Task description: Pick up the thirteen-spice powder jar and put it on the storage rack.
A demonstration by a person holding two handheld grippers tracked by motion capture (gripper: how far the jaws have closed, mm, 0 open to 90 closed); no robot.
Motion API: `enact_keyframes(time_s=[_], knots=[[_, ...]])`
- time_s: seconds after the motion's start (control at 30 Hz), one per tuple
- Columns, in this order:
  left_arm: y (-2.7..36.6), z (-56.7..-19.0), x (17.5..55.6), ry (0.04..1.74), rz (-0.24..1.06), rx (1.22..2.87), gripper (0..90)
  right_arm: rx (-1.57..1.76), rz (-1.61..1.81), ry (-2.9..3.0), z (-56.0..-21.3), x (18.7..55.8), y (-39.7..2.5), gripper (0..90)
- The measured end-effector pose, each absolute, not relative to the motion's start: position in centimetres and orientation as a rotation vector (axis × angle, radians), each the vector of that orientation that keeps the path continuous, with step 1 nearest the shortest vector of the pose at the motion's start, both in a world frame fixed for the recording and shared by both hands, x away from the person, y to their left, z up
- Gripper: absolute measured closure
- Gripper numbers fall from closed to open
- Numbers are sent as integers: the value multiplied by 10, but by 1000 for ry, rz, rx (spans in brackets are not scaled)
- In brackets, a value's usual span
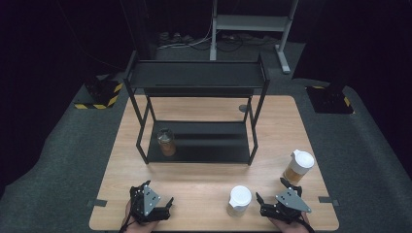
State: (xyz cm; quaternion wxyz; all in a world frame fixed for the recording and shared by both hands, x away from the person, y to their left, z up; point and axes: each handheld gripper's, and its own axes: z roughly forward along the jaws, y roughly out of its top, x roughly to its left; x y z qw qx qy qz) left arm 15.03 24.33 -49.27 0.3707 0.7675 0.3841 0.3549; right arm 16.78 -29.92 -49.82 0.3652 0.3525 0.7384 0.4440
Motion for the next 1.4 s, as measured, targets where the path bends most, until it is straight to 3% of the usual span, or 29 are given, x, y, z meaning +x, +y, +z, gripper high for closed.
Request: enact_keyframes(time_s=[1.4], knots=[[244,-493,151,964,907,1980,10,773,1435,1806,-457,130,-306,3]])
